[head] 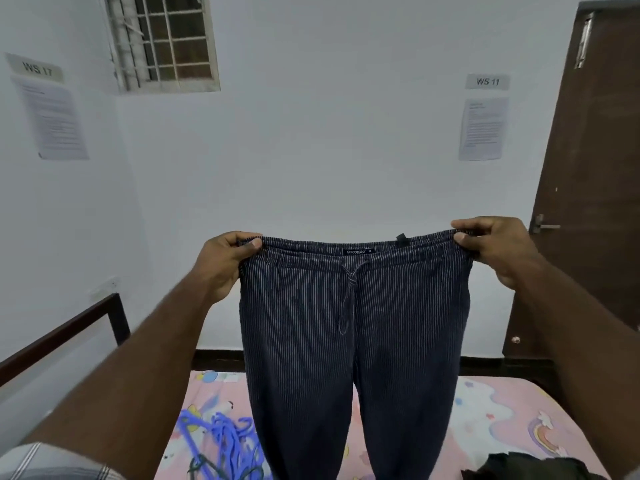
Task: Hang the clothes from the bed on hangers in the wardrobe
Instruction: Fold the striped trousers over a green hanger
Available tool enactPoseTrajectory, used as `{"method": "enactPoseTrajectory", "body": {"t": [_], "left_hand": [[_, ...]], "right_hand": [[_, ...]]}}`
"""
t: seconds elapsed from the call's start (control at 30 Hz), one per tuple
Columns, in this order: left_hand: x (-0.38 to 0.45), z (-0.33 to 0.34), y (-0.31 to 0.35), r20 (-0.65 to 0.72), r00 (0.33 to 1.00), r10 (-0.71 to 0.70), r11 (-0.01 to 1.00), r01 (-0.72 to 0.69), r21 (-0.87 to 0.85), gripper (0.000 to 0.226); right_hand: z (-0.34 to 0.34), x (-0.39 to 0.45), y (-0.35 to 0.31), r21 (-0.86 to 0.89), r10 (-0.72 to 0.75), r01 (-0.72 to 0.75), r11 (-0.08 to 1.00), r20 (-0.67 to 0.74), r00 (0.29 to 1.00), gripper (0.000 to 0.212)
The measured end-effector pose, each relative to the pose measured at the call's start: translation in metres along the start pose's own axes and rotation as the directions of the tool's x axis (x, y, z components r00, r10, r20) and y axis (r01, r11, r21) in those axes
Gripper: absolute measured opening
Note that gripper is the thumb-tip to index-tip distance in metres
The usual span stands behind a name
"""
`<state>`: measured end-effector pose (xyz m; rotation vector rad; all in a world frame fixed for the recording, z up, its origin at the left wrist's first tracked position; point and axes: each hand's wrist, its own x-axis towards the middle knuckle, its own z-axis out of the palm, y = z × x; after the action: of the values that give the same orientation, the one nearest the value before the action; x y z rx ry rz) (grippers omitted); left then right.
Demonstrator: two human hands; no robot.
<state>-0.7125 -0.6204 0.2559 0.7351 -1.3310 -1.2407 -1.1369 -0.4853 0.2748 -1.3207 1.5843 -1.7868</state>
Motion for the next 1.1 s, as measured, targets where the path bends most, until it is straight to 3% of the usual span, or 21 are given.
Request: {"method": "enactPoseTrajectory", "body": {"t": [0.1,0.23,0.37,0.53,0.67,0.77,0.9,1.1], "left_hand": [[0.001,-0.001,0.000,0.014,0.999,0.034,0.999,-0.035,0.022,0.015],[0.007,0.001,0.012,0.002,0.997,0.082,0.997,-0.082,-0.009,0.019],[0.011,0.001,0.017,0.021,0.997,0.074,0.995,-0.075,0.063,0.019],[0.026,0.003,0.044,-0.104,0.975,0.197,0.977,-0.204,-0.059,0.020],[0.032,0.005,0.045,-0.029,0.988,0.154,0.980,-0.149,0.134,0.016],[0.038,0.003,0.050,-0.093,0.978,0.188,0.982,-0.186,0.033,0.014],[0.039,-0.002,0.031,-0.059,0.993,0.103,0.985,-0.093,0.147,0.013],[0.036,-0.004,0.006,-0.157,0.986,0.052,0.987,-0.027,0.157,0.012]], "right_hand": [[0.005,0.000,-0.004,-0.068,-0.031,0.031,0.997,0.011,0.999,0.017],[0.006,0.009,-0.026,-0.035,-0.118,0.116,0.993,-0.087,0.989,0.015],[0.015,0.004,-0.031,-0.094,-0.144,0.142,0.985,-0.019,0.989,0.016],[0.008,0.013,-0.065,0.008,-0.252,0.254,0.967,-0.101,0.962,0.019],[0.011,0.019,-0.063,-0.234,-0.245,0.232,0.944,-0.029,0.969,0.015],[0.009,0.024,-0.074,-0.100,-0.276,0.264,0.959,-0.123,0.953,0.015],[0.012,0.026,-0.046,-0.270,-0.192,0.170,0.948,-0.057,0.980,0.018],[0.023,0.024,-0.023,-0.145,-0.064,0.047,0.988,-0.114,0.991,0.010]]}}
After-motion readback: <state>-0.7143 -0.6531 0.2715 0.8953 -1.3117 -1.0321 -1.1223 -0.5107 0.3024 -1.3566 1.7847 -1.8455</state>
